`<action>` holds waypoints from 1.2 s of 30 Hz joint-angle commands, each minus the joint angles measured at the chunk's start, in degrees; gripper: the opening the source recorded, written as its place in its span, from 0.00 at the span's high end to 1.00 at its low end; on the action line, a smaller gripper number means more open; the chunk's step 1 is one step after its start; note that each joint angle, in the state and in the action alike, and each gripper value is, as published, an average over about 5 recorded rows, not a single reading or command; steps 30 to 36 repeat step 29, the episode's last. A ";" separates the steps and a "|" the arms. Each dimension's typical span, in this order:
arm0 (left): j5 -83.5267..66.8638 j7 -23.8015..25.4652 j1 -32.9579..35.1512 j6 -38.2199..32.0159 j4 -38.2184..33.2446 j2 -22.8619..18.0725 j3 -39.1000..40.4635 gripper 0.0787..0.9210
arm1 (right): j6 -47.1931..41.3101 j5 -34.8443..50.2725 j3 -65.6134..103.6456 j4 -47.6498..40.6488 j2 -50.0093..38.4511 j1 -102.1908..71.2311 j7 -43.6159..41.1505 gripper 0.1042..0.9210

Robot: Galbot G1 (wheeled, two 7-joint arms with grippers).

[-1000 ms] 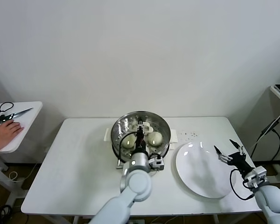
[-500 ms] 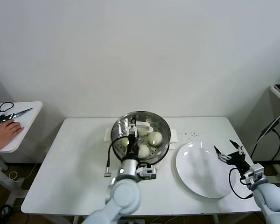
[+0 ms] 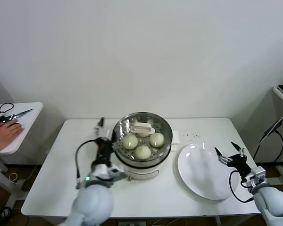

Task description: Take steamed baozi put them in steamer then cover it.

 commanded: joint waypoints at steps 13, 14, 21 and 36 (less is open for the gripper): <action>-61.55 -11.35 19.92 -46.26 11.85 -10.29 -32.33 0.12 | 2.02 1.56 1.59 4.18 4.94 -3.97 0.31 0.12; -61.90 -11.34 19.93 -46.35 12.24 -10.20 -32.21 0.12 | 2.26 1.61 1.60 4.11 5.08 -4.10 0.30 0.12; -60.28 -10.64 19.90 -45.89 12.05 -10.03 -31.81 0.12 | 3.34 1.80 1.30 3.12 5.49 -4.01 0.17 0.12; -59.18 -9.39 19.93 -45.02 11.25 -10.03 -31.73 0.12 | 3.40 1.88 1.05 3.26 5.21 -3.48 0.12 0.12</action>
